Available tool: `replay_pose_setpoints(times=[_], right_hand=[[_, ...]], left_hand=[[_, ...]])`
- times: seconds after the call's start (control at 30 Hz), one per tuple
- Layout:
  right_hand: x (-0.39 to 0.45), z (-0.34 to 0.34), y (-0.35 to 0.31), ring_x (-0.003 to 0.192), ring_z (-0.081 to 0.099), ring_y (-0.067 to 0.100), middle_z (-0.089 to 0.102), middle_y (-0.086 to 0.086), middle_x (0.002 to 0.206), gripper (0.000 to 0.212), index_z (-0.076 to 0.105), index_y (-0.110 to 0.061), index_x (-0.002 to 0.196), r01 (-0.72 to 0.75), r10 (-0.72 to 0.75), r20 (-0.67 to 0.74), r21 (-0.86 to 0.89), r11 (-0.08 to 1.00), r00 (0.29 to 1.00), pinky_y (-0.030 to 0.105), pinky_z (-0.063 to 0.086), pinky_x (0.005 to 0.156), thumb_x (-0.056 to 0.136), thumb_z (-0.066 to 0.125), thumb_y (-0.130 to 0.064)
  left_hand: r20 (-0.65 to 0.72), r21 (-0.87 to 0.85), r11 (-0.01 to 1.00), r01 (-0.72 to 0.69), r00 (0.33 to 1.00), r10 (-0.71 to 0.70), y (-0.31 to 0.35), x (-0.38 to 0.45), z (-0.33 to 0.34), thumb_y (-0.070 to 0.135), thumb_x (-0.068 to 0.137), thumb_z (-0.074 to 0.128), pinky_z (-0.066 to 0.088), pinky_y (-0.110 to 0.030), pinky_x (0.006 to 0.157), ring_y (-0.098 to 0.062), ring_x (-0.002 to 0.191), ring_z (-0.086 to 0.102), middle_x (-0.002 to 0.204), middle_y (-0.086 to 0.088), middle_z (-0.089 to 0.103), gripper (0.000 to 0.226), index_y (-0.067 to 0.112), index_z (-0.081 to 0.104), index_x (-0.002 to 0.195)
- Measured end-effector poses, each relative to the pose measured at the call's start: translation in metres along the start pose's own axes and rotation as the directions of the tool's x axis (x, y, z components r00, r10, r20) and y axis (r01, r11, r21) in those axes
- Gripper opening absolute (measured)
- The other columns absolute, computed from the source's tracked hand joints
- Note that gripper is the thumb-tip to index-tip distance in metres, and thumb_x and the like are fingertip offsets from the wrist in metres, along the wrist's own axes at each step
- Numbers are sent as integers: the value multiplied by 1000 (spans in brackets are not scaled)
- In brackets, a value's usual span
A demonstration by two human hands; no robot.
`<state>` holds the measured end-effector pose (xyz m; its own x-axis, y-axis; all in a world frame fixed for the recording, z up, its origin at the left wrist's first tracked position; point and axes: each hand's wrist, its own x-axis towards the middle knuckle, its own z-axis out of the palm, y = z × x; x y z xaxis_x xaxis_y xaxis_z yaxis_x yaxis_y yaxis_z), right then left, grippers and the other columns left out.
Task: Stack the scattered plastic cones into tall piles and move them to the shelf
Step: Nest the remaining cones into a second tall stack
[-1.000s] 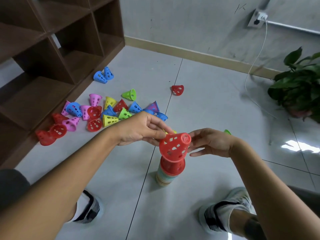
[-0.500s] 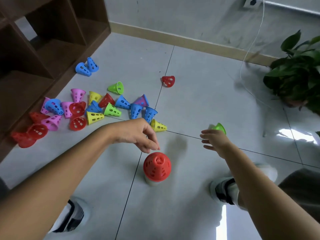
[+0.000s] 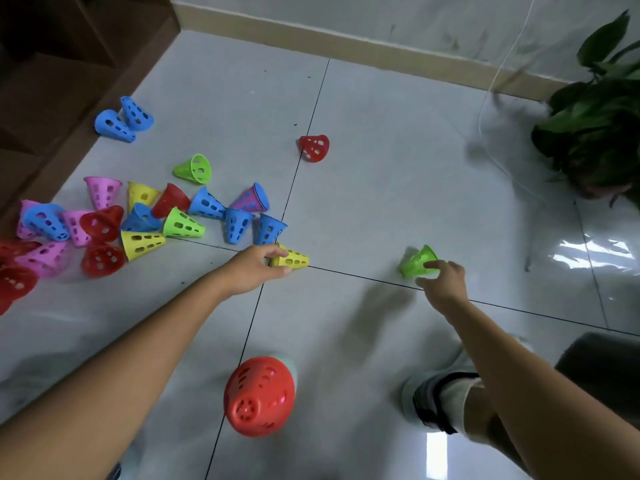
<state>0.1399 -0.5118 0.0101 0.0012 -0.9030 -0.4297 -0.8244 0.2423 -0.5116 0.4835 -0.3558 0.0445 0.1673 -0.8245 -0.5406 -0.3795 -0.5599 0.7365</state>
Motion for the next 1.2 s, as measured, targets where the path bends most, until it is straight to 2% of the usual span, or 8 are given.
replay_pose_setpoints(times=[0.17, 0.27, 0.4, 0.57, 0.7, 0.83, 1.07, 1.2], right_hand=[[25, -3, -9, 93, 60, 31, 58, 17, 125, 41, 63, -10, 124, -11, 11, 50, -4, 1000, 999, 30, 46, 76, 84, 70, -12], [37, -4, -14, 96, 67, 36, 68, 17, 110, 39, 63, -14, 121, -47, 46, 86, 13, 999, 995, 42, 56, 85, 82, 68, -14], [46, -5, -22, 90, 69, 32, 70, 12, 105, 28, 69, -17, 112, 1, -1, 92, 8, 1000, 996, 35, 57, 80, 85, 63, -11], [44, -6, -43, 54, 59, 15, 65, 6, 79, 14, 71, -16, 97, 96, -101, 185, 40, 995, 978, 9, 35, 40, 91, 61, -9], [33, -6, -72, 51, 50, 15, 62, 1, 66, 12, 75, -10, 91, 157, -195, 322, 138, 978, 927, 18, 39, 45, 88, 66, -4], [8, -16, -115, 46, 52, -2, 61, -16, 52, 15, 70, -3, 90, 224, -348, 454, 304, 926, 820, 9, 37, 46, 90, 62, 9], [-33, -24, -175, 85, 63, 22, 67, 8, 86, 16, 67, -10, 97, 253, -539, 576, 503, 827, 615, 36, 51, 88, 89, 65, 3], [-63, -31, -201, 90, 68, 25, 66, 17, 95, 32, 59, -9, 117, 138, -556, 652, 578, 804, 515, 37, 55, 91, 89, 65, 4]], left_hand=[[37, -69, 996, 62, 998, -59, -19, 16, 19, 58, 73, 75, 48, -42, 106, -16, 124, 56, 148, 7, 45, 72, 39, 50, 138], [73, -97, 990, 103, 993, -97, -28, 23, 23, 64, 65, 74, 40, -41, 114, -13, 134, 47, 154, 5, 38, 87, 37, 46, 143], [49, -138, 977, 162, 986, -157, -32, 26, 27, 63, 62, 74, 42, -41, 112, -15, 131, 50, 146, 0, 49, 92, 28, 49, 143], [-155, -204, 974, 98, 979, -131, -29, 26, 31, 29, 85, 76, 49, -41, 104, -21, 115, 64, 124, -3, 67, 31, 24, 71, 115], [-332, -199, 980, 8, 940, -75, -25, 14, 23, 19, 83, 77, 55, -44, 97, -14, 100, 71, 103, 4, 76, 14, 32, 78, 88], [-446, -227, 970, -84, 895, -27, -11, -11, 6, 13, 80, 77, 56, -45, 92, -16, 94, 72, 94, 2, 77, 15, 28, 78, 82], [-625, -381, 881, -281, 781, -21, 9, -81, -28, -2, 85, 73, 59, -41, 70, -25, 82, 66, 88, -16, 66, 30, 21, 61, 102], [-680, -429, 830, -356, 732, -37, 17, -123, -49, -5, 88, 68, 59, -26, 63, -14, 73, 70, 81, -5, 72, 24, 14, 68, 104]])
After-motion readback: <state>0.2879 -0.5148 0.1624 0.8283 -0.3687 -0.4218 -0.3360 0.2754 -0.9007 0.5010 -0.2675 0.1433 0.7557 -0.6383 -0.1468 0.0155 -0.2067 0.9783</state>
